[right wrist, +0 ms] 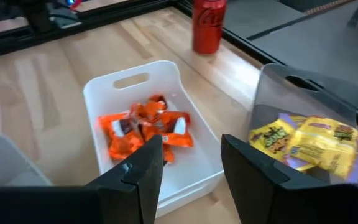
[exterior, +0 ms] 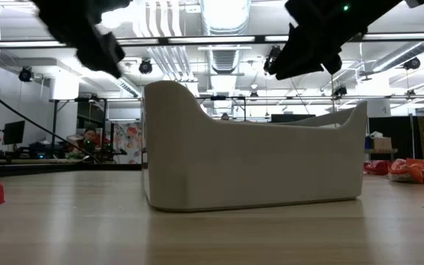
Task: Sort candy
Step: Put the red chocolate pack into the gray bin
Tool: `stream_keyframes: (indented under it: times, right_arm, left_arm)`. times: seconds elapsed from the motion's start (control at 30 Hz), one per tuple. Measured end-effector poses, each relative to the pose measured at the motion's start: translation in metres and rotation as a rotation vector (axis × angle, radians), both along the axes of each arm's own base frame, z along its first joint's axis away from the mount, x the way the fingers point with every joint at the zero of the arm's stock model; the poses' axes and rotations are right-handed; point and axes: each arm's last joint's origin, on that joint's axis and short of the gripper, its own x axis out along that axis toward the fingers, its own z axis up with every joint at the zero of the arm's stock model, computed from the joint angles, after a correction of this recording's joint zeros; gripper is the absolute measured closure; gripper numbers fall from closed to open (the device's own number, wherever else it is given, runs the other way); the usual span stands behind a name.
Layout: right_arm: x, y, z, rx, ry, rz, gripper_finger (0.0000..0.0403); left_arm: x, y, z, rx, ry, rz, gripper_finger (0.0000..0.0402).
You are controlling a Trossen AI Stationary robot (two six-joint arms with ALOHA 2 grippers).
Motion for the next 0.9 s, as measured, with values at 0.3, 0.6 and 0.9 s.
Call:
stream_keyframes:
  times: [0.3, 0.6, 0.9]
  right_arm:
    - [-0.002, 0.012, 0.000, -0.003, 0.002, 0.041, 0.0255]
    - [-0.002, 0.013, 0.000, 0.003, -0.002, 0.043, 0.0257]
    - [-0.003, 0.018, 0.000, 0.018, -0.010, 0.054, 0.0266]
  left_arm:
    - [-0.003, -0.052, -0.033, -0.036, 0.137, -0.122, 0.0236]
    - [0.005, -0.080, -0.070, 0.061, 0.194, -0.160, 0.0194]
    - [0.007, -0.101, -0.098, 0.097, 0.231, -0.245, 0.0185]
